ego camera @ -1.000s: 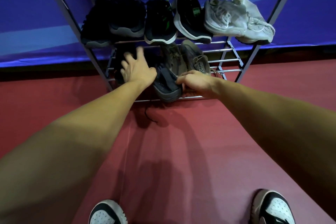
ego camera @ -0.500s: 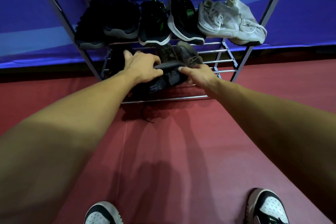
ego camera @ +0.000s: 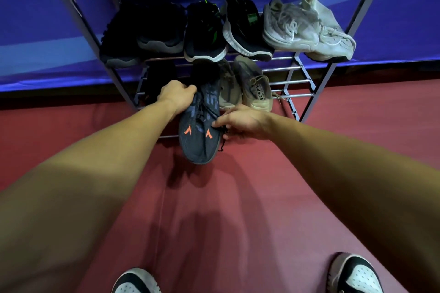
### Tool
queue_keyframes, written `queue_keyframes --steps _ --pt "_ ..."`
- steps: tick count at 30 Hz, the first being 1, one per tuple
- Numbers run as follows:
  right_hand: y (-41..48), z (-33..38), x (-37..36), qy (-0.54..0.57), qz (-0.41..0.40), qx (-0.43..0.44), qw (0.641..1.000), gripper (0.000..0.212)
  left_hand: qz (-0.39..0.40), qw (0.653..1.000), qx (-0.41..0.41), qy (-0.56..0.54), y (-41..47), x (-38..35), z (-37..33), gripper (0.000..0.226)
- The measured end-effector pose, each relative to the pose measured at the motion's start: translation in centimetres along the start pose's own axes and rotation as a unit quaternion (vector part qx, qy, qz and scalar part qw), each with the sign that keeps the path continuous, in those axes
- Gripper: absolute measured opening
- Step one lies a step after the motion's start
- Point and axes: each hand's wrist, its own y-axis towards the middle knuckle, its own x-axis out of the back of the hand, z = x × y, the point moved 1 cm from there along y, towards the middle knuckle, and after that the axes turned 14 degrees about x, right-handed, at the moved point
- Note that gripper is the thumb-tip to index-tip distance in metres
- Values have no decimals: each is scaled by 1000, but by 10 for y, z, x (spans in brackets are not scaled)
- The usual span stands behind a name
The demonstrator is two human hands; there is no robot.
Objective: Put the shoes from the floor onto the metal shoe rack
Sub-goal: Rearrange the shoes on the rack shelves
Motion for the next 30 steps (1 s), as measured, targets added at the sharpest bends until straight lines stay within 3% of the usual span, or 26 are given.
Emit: queue_keyframes --steps 2,5,7,11,15,17,20,24,27,30 --pt "3 -1 0 -13 0 3 1000 7 -1 999 15 -37 5 2 7 35" --pt "10 -1 -1 12 -34 23 999 30 39 991 25 -125 12 3 13 34" --pt "18 -2 0 38 -72 37 996 32 74 982 38 -170 10 7 17 34" --pt "27 5 -3 51 -118 62 990 12 203 967 57 -141 3 14 32 26" --pt "33 6 -2 57 -152 70 984 21 314 925 105 -186 1 16 51 21" --pt "36 8 -4 73 -167 75 980 6 321 912 127 -222 0 18 56 7" --pt "44 10 -9 110 -182 87 973 29 296 907 135 -267 4 15 56 19" --pt "50 14 -16 132 -191 91 969 39 238 895 149 -347 7 9 50 19" --pt "52 10 -15 125 -173 56 975 23 197 895 152 -369 9 3 45 17" --pt "52 6 -15 134 -139 23 981 23 201 885 165 -386 12 -1 42 13"
